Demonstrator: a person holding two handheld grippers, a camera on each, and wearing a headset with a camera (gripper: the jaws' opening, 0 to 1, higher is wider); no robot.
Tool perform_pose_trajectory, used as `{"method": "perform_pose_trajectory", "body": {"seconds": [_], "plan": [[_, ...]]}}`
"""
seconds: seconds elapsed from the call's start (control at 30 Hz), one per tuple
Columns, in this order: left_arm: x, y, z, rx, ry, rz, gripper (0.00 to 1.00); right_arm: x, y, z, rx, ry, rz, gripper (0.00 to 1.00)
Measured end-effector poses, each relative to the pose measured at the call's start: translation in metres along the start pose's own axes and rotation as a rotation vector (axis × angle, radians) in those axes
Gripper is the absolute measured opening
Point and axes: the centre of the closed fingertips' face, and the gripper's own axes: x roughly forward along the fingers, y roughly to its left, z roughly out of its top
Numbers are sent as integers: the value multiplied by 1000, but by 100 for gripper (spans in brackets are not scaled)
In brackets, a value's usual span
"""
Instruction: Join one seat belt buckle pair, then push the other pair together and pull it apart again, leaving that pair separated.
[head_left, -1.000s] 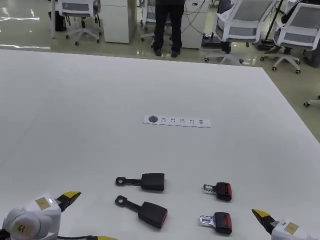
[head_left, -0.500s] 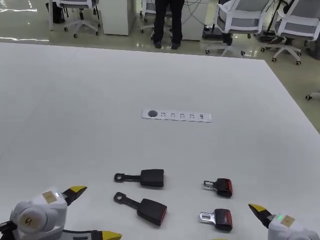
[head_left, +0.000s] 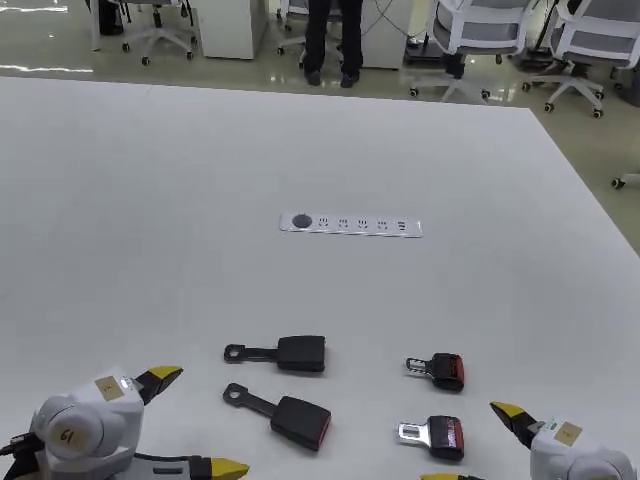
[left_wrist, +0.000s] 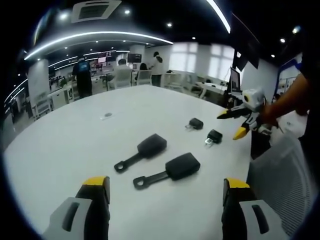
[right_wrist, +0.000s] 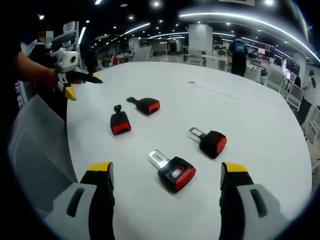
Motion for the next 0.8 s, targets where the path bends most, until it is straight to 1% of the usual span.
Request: {"method": "perform_pose_trajectory", "body": {"seconds": [0.07, 0.17, 0.37, 0.53, 0.6, 0.67, 0.73, 0.8], "plan": [[2, 0, -1, 13, 5, -7, 96, 1, 0, -2, 1, 5, 9, 88], [6, 1, -3, 18, 14, -14, 96, 4, 0, -4, -1, 9, 13, 88], [15, -3, 1, 34, 23, -32, 94, 8, 3, -4, -3, 16, 31, 88], [23, -3, -2, 52, 47, -52, 94, 10, 2, -5, -8, 25, 45, 88], [27, -2, -3, 58, 53, -61, 94, 13, -1, -8, -14, 32, 48, 87], [30, -3, -2, 79, 63, -70, 93, 15, -1, -7, -10, 33, 50, 87], [33, -3, -2, 83, 67, -80, 92, 16, -3, -5, -10, 31, 53, 87], [37, -3, -1, 85, 69, -86, 92, 18, -1, -5, -14, 37, 60, 87]]}}
